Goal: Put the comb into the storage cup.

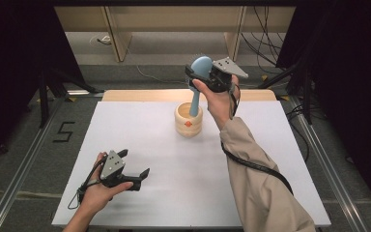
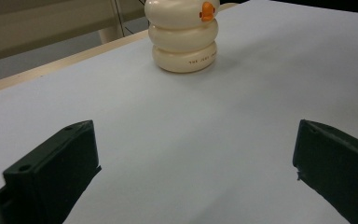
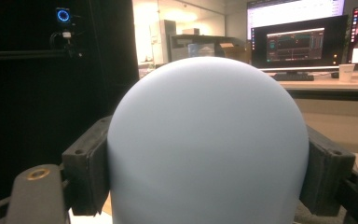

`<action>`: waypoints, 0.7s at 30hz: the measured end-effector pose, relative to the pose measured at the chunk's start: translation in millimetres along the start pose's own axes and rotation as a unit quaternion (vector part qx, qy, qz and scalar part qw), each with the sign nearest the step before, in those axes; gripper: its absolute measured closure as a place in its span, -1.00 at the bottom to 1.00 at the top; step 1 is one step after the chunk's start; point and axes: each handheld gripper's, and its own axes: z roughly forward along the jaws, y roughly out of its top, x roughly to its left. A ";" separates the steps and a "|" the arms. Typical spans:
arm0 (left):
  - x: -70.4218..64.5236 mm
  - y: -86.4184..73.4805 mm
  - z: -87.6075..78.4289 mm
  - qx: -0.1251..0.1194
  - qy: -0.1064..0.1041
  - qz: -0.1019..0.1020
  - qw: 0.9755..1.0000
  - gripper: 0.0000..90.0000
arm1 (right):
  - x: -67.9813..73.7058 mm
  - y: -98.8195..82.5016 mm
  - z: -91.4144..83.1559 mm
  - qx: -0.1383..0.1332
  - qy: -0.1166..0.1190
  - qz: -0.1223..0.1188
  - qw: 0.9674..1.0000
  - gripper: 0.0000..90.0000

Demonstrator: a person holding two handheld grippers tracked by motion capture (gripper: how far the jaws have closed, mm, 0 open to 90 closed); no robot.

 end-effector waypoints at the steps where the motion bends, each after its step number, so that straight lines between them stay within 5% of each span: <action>1: -0.1 -0.1 0.1 0.000 0.001 0.000 1.000 -1.00 | 0.1 0.0 0.4 0.000 0.000 0.000 1.000 -0.55; 21: 0.1 -0.3 0.1 -0.001 0.001 -0.001 1.000 -1.00 | -0.6 -5.4 6.3 0.003 -0.004 0.002 1.000 -0.55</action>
